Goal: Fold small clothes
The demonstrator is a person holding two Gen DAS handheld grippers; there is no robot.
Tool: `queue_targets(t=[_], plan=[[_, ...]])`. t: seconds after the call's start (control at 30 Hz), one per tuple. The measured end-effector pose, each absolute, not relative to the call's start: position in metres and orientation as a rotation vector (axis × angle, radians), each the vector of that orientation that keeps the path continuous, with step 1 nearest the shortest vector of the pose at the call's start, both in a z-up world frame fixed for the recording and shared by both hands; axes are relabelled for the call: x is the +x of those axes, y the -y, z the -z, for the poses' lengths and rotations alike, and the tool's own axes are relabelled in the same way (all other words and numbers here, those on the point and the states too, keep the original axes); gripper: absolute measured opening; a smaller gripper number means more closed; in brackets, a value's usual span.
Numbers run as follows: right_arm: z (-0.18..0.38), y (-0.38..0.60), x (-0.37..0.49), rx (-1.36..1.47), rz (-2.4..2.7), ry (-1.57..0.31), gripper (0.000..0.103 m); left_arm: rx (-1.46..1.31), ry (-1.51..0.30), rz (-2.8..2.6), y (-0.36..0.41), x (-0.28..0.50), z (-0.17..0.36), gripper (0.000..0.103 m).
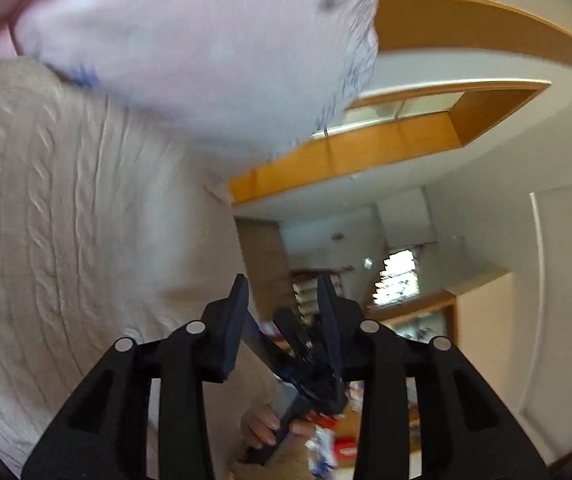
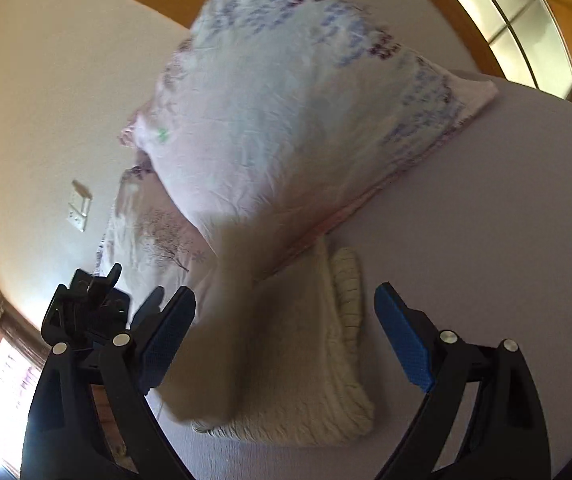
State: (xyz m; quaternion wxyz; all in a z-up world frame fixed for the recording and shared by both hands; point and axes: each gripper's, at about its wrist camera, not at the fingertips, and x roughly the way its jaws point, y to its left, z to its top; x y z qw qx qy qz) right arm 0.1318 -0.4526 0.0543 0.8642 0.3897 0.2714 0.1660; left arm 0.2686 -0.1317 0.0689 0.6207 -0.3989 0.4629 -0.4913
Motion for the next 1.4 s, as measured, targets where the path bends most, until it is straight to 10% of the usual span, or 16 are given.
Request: queue_targets(t=[0.13,0.47,0.6,0.73,0.9,1.33,1.4], plan=[[-0.054,0.455,0.147,0.773,-0.390,-0.666,0.097,-0.747,-0.889,0.914,0.067,0.254,-0.077,0.077],[-0.011,0.406,0.229,0.720,-0.427,-1.014,0.093,-0.417,-1.113,0.638,0.052,0.249,-0.012,0.080],[-0.004,0.400,0.227,0.705,-0.429,-1.010,0.046,-0.457,-1.114,0.656,0.065,0.246,0.004,0.080],[-0.007,0.391,0.217,0.757,-0.460,-0.970,0.032,-0.515,-1.074,0.686,0.057,0.249,0.009,0.044],[-0.036,0.320,0.209,0.679,-0.657,-0.920,0.029,-0.477,-0.965,0.712,0.004,0.217,-0.020,0.037],[-0.052,0.237,0.227,0.487,-0.505,-0.848,0.047,-0.117,-0.727,0.231,-0.129,0.108,-0.059,0.098],[-0.041,0.214,0.237,0.402,-0.483,-0.909,0.009,-0.097,-0.699,0.187,-0.114,0.101,-0.061,0.101]])
